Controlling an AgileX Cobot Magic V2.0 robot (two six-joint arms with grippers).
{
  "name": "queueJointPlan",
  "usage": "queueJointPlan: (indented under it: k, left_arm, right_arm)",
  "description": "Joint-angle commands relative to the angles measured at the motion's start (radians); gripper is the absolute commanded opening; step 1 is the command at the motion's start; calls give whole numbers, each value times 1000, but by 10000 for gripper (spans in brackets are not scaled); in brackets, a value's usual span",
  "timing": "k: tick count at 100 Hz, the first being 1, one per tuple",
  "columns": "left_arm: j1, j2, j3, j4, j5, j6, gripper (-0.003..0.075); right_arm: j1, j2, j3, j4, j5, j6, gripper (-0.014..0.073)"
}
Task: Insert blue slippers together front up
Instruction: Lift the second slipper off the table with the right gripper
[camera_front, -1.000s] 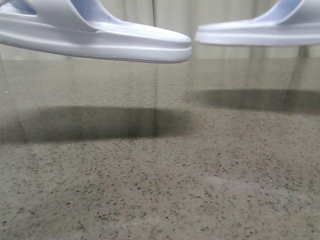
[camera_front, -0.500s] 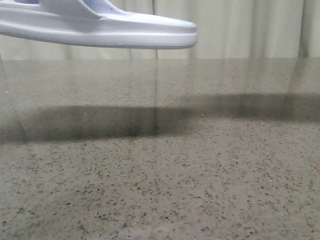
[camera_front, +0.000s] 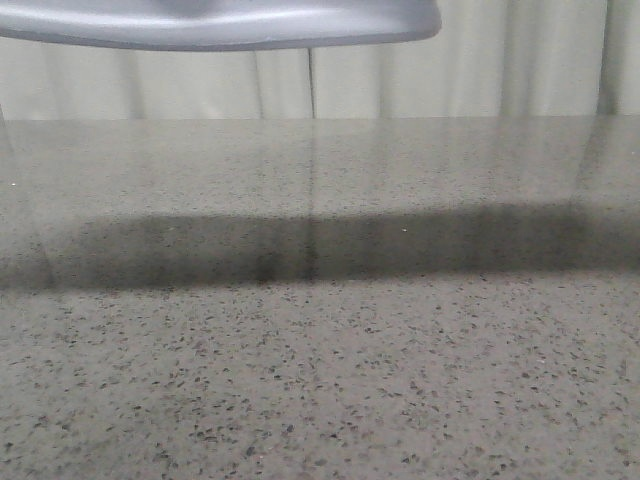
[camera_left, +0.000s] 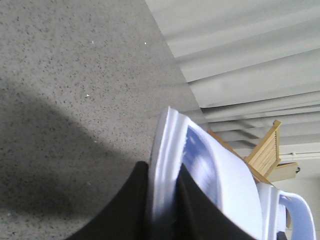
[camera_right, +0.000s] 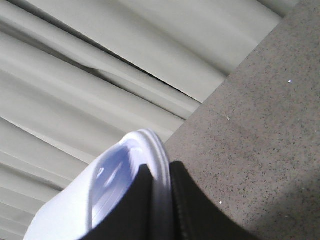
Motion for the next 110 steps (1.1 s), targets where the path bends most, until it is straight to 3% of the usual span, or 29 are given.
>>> queueJointPlan:
  k: [1, 110]
  left_arm:
    - [3, -7, -37, -102, 33, -7, 16]
    - [-22, -7, -37, -161, 56, 103, 16]
  right_arm:
    - [3, -3, -40, -10, -76, -6, -107]
    - [3, 54, -40, -10, -15, -6, -107]
